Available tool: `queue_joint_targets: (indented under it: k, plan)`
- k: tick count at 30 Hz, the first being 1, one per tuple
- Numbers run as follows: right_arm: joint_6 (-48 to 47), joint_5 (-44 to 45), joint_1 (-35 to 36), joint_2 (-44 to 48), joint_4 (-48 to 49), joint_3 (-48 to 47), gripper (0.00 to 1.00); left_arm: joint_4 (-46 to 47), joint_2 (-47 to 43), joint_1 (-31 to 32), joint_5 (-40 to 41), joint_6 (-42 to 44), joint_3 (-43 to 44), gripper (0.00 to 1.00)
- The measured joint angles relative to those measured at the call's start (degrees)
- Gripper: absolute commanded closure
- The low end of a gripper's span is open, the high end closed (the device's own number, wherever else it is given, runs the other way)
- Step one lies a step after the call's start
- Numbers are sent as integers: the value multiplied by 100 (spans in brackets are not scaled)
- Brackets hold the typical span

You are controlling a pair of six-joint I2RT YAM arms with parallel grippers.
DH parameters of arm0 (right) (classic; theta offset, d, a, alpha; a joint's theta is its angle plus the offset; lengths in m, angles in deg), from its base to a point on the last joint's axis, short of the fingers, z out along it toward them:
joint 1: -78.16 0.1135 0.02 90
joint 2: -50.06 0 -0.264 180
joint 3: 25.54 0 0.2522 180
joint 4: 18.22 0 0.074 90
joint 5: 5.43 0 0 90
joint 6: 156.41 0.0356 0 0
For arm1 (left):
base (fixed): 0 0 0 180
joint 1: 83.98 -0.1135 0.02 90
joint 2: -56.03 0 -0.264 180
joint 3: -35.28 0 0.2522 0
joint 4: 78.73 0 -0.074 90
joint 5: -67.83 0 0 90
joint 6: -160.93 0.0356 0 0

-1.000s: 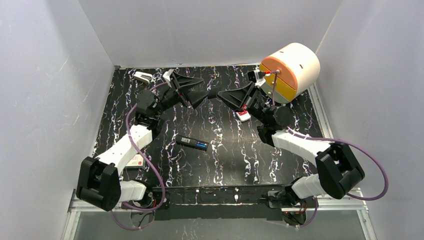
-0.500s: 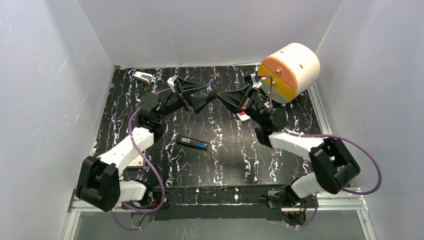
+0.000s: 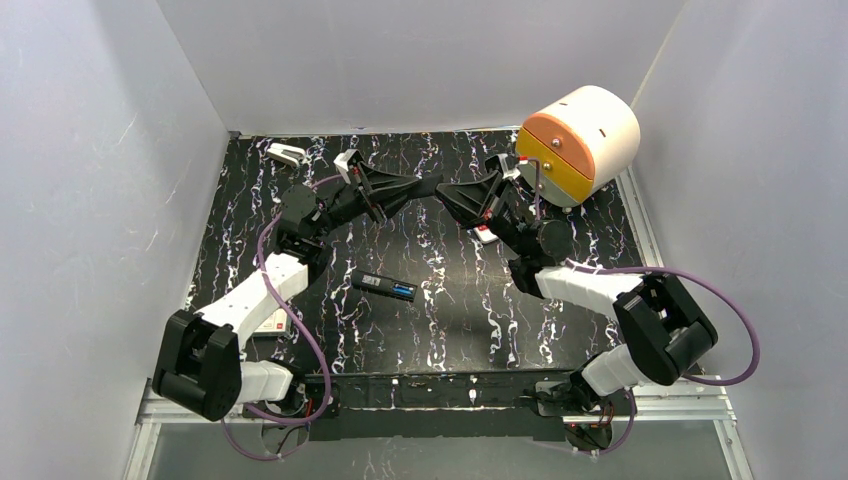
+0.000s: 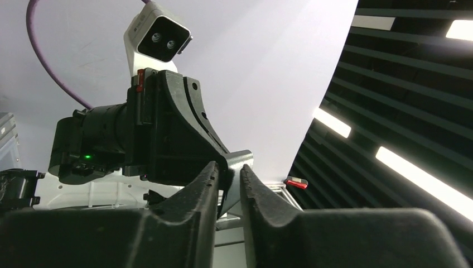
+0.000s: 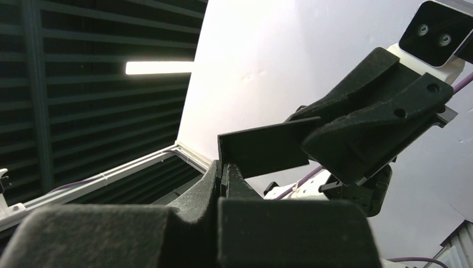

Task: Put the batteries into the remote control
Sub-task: Adjust the battery cover.

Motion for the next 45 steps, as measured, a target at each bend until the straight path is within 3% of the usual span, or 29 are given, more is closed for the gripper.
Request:
queue_joint_targets:
  k: [3, 7, 9, 10, 14, 17, 21, 24, 29, 34, 37, 42, 45]
  plan:
    - [92, 90, 11, 2, 42, 55, 99, 105, 37, -2, 4, -11, 0, 100]
    - [175, 157, 13, 33, 81, 234, 99, 409, 55, -31, 116, -4, 0, 100]
    - [179, 179, 22, 85, 87, 326, 91, 459, 55, -26, 107, 72, -13, 100]
    - [177, 186, 22, 120, 81, 376, 86, 494, 55, -20, 101, 127, -28, 100]
    - [33, 155, 26, 374, 20, 625, 38, 645, 52, 9, 109, 365, -136, 100]
    - [-350, 146, 35, 841, -356, 1003, 22, 608, 52, -20, 107, 737, -177, 100]
    - [-1134, 101, -20, 1867, -1663, 1268, 19, -11, 52, -197, -26, 1657, -179, 100]
    - [-2809, 232, -76, 2815, -4428, 732, 20, -695, 94, -385, -232, 2396, -153, 100]
    - [-5847, 1097, -96, 2787, -7868, -894, 24, -1530, 562, -514, -756, 3215, 278, 100]
    - [-8118, 1506, 9, 1952, -9342, -1504, 27, -2363, 726, -522, -1204, 3943, 551, 100]
    - [-9025, 1526, 173, 1458, -9991, -1696, 24, -3106, 726, -527, -1368, 4548, 769, 100]
    - [-9763, 1259, 280, 1368, -10675, -2216, 22, -4920, 708, -531, -1261, 5899, 1307, 100]
    - [-9908, 1021, 315, 1384, -10714, -2623, 22, -5449, 671, -531, -1255, 6212, 1384, 100]
